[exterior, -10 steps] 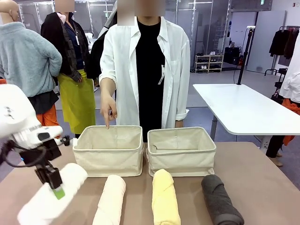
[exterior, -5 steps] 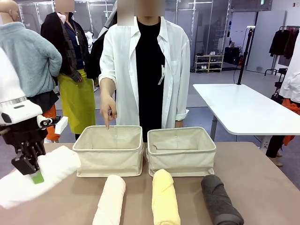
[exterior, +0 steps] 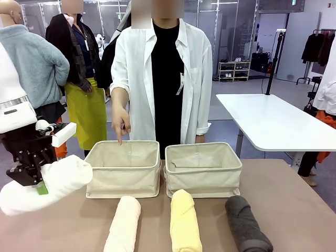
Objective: Divide the towels into two baskets.
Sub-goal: Pick up one hotel-folded towel and place it in the Fabric basket indicated by the person.
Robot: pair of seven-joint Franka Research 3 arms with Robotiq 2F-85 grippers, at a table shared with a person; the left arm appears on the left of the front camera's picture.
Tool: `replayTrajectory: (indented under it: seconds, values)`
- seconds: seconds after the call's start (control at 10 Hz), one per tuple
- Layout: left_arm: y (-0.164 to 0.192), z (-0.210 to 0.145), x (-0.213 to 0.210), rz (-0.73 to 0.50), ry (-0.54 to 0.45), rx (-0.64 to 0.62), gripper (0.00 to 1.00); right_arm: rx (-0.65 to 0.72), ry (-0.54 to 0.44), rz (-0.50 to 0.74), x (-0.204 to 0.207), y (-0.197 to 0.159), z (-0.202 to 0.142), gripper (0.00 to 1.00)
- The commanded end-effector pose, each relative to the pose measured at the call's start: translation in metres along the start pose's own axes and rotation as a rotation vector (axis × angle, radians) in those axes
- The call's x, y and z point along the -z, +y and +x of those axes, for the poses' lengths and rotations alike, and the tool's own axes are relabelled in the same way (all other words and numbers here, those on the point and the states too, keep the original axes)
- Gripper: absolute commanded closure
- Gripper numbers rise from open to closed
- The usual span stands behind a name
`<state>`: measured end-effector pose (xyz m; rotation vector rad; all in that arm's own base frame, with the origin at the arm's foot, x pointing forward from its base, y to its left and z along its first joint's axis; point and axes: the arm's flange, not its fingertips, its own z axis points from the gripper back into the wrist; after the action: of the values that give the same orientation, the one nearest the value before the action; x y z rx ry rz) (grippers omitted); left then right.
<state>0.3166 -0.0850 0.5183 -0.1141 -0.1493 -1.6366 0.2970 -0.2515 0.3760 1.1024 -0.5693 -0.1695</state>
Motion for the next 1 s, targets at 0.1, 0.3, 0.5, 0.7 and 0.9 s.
replayTrajectory:
  seconds: [0.1,0.3,0.5,0.7,0.9]
  values:
    - [0.000,0.000,0.000,0.000,0.000,0.000,0.65,-0.005,-0.002,0.003,-0.001,0.001,-0.001,0.00]
    - [0.026,0.018,-0.025,0.174,0.049,0.123,0.65,-0.005,-0.002,0.003,-0.001,0.001,-0.001,0.00]
    - [0.073,0.037,-0.041,0.228,0.103,0.282,0.65,-0.005,-0.002,0.003,-0.001,0.001,-0.001,0.00]
    - [0.128,0.065,-0.046,0.216,0.208,0.345,0.65,-0.005,-0.002,0.003,-0.001,0.001,-0.001,0.00]
    - [0.192,0.096,-0.032,0.201,0.246,0.323,0.65,-0.005,-0.002,0.003,-0.001,0.001,-0.001,0.00]
